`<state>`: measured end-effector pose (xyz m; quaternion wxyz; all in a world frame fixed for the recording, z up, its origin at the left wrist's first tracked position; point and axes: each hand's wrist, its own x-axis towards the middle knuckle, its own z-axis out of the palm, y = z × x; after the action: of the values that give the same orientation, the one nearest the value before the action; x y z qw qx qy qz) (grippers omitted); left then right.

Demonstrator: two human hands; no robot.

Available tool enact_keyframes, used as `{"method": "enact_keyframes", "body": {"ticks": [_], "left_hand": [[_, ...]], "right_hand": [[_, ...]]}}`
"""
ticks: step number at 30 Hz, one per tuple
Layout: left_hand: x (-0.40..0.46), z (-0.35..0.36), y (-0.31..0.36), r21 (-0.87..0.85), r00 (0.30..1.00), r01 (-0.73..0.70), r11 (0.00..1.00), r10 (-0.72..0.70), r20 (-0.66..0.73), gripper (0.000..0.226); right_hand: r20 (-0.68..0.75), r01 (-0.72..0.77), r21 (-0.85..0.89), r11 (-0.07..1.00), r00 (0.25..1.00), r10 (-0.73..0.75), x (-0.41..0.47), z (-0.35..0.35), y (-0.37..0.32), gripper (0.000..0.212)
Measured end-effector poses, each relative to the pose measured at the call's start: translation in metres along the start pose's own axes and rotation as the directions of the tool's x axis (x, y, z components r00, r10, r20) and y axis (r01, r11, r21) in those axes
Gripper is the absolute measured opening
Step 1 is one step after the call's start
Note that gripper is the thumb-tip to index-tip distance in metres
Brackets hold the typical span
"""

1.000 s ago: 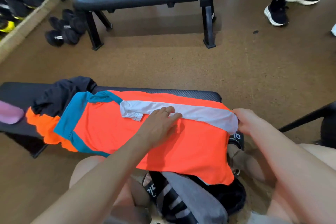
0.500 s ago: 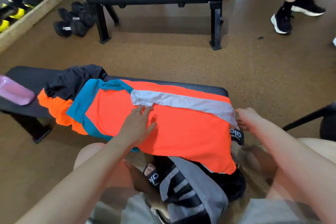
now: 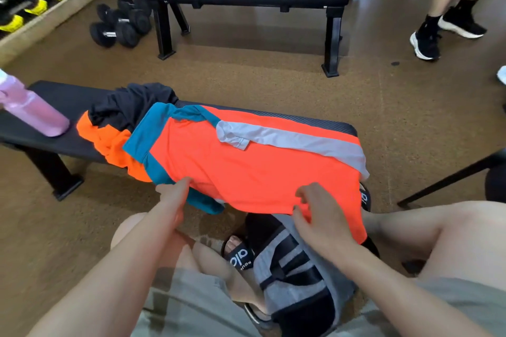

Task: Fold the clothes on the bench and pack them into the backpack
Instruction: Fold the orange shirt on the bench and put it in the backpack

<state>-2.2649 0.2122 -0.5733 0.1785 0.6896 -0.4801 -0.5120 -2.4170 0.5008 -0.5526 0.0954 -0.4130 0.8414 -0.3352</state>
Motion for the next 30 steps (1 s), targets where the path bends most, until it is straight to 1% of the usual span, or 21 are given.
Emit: {"method": "enact_keyframes", "body": {"ticks": [2,3,6,8,9,11,14,15,16,18,19,21,23,25,27,29,30], "left_hand": [[0.008,-0.004,0.001,-0.093,0.999,0.048,0.994,-0.047,0.016,0.092],[0.012,-0.007,0.0,-0.123,0.997,0.071,0.99,-0.067,0.035,0.096],[0.025,-0.015,-0.002,-0.189,0.991,0.117,0.975,-0.103,0.082,0.106],[0.034,-0.019,-0.006,-0.217,0.982,0.142,0.966,-0.11,0.15,0.102],[0.037,-0.021,-0.007,-0.214,0.974,0.145,0.966,-0.101,0.202,0.093],[0.038,-0.022,-0.01,-0.19,0.955,0.127,0.974,-0.068,0.29,0.07],[0.033,-0.026,-0.015,-0.136,0.947,0.046,0.99,0.0,0.322,0.044],[0.033,-0.029,-0.017,-0.112,0.951,0.032,0.993,0.004,0.309,0.038],[0.034,-0.032,-0.019,-0.083,0.955,0.023,0.996,0.002,0.297,0.041],[0.036,-0.04,-0.018,-0.03,0.956,0.03,0.999,-0.02,0.294,0.058],[0.036,-0.045,-0.016,-0.006,0.952,0.024,1.0,-0.021,0.305,0.059],[0.033,-0.054,-0.009,0.021,0.931,0.0,1.0,-0.008,0.364,0.047],[0.025,-0.06,-0.003,0.041,0.9,-0.014,0.999,-0.005,0.437,0.032],[0.02,-0.065,-0.002,0.044,0.875,-0.015,0.999,-0.008,0.485,0.017],[0.016,-0.07,0.001,0.003,0.868,0.009,1.0,-0.009,0.497,0.012],[0.013,-0.073,0.007,-0.042,0.875,0.043,0.998,-0.018,0.484,0.009],[0.013,-0.075,0.01,-0.065,0.88,0.076,0.995,-0.036,0.474,0.009]], "right_hand": [[0.114,0.172,-0.087,0.981,0.98,-0.162,-0.001,0.014,-0.016,0.019],[0.163,0.238,-0.108,0.965,0.962,-0.219,0.001,0.021,-0.024,0.018],[0.281,0.347,-0.146,0.926,0.912,-0.297,0.005,0.046,-0.05,0.014],[0.332,0.358,-0.138,0.924,0.895,-0.297,0.008,0.063,-0.065,0.019],[0.355,0.331,-0.12,0.936,0.895,-0.271,0.01,0.071,-0.072,0.023],[0.402,0.221,-0.057,0.974,0.898,-0.181,0.014,0.084,-0.083,0.032],[0.49,0.011,0.032,0.999,0.871,-0.026,0.024,0.101,-0.092,0.044],[0.512,-0.026,0.03,0.999,0.859,0.008,0.026,0.106,-0.093,0.048],[0.531,-0.049,0.015,0.999,0.847,0.033,0.029,0.111,-0.094,0.051],[0.547,-0.086,0.0,0.996,0.834,0.072,0.03,0.12,-0.096,0.055],[0.544,-0.102,-0.004,0.995,0.834,0.088,0.03,0.124,-0.098,0.056],[0.536,-0.148,0.005,0.989,0.835,0.122,0.029,0.132,-0.103,0.059],[0.545,-0.228,0.058,0.972,0.823,0.161,0.027,0.138,-0.112,0.062],[0.555,-0.336,0.114,0.935,0.802,0.22,0.025,0.147,-0.12,0.067],[0.576,-0.442,0.176,0.88,0.771,0.271,0.025,0.153,-0.128,0.074],[0.629,-0.577,0.281,0.767,0.714,0.308,0.028,0.153,-0.134,0.079],[0.661,-0.654,0.335,0.678,0.676,0.325,0.031,0.153,-0.137,0.082]]}}
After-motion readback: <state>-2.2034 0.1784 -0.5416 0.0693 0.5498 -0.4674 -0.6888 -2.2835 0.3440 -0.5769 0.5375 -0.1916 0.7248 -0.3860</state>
